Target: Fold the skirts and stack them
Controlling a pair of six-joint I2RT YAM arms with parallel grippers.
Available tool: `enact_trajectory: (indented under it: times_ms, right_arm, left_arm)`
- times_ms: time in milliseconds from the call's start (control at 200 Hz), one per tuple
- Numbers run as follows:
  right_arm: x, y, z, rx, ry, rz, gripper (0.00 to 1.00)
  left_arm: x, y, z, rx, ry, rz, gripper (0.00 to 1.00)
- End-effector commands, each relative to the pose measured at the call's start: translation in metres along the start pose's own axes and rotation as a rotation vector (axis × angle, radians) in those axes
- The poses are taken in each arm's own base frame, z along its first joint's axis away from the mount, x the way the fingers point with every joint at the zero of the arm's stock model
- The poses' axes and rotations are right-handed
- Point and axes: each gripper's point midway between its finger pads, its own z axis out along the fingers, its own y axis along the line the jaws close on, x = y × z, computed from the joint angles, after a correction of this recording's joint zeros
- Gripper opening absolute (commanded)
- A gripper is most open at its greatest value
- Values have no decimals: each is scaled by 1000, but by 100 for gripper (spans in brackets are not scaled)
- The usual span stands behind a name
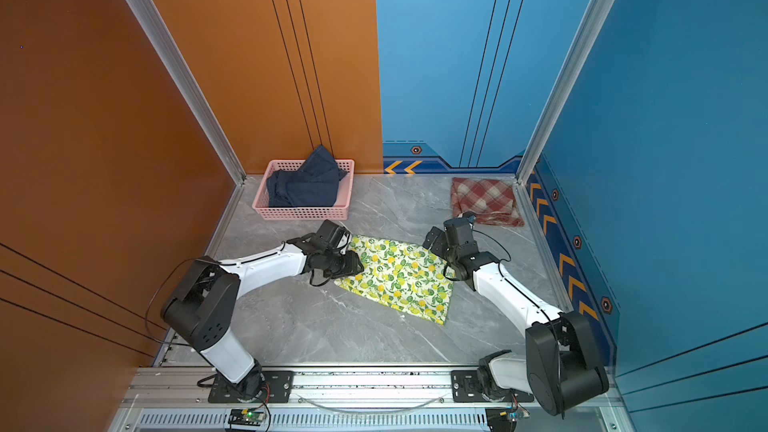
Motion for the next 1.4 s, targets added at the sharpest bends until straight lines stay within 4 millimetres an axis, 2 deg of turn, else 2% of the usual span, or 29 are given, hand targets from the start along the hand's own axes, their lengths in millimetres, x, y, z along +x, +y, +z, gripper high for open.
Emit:
enact_trajectory:
  times_ms: [0, 140, 290, 496, 671, 736, 836, 946, 1051, 1141, 1212, 1302, 1397]
  right_arm:
    - [22, -6, 3, 46, 88, -33, 99]
    - [36, -8, 16, 54, 147, -40, 97]
    - [49, -14, 30, 80, 201, -51, 97]
    - [65, -28, 42, 124, 246, -56, 96]
    - [72, -39, 43, 149, 259, -63, 96]
    - [70, -42, 42, 156, 258, -64, 96]
    - [62, -38, 40, 141, 251, -65, 96]
    - [49, -27, 30, 118, 224, -77, 96]
    - [39, -17, 18, 91, 197, -79, 96]
    - [37, -14, 6, 71, 185, -72, 95]
    - [41, -16, -1, 71, 186, -66, 95]
    - [48, -22, -8, 68, 190, -55, 95]
    - [57, -25, -13, 55, 206, -40, 95]
  left_arm:
    - [-21, -16, -4, -13, -36, 51, 52]
    - [-41, -32, 13, 0, -39, 84, 53]
    - [-63, -35, 36, -6, -34, 98, 54]
    - [-77, -14, 67, -48, -14, 94, 55]
    - [-64, 4, 82, -81, 58, 79, 55]
    - [-63, 3, 78, -76, 63, 81, 56]
    - [-69, -7, 60, -61, 48, 101, 59]
    - [-80, -16, 29, -55, 5, 132, 65]
    - [-84, -15, -1, -56, -31, 146, 71]
    - [-81, -3, -22, -80, -35, 153, 74]
    - [-76, 14, -33, -114, -25, 148, 76]
    - [-70, 38, -38, -126, 2, 111, 76]
    - [-61, 51, -36, -125, 67, 101, 74]
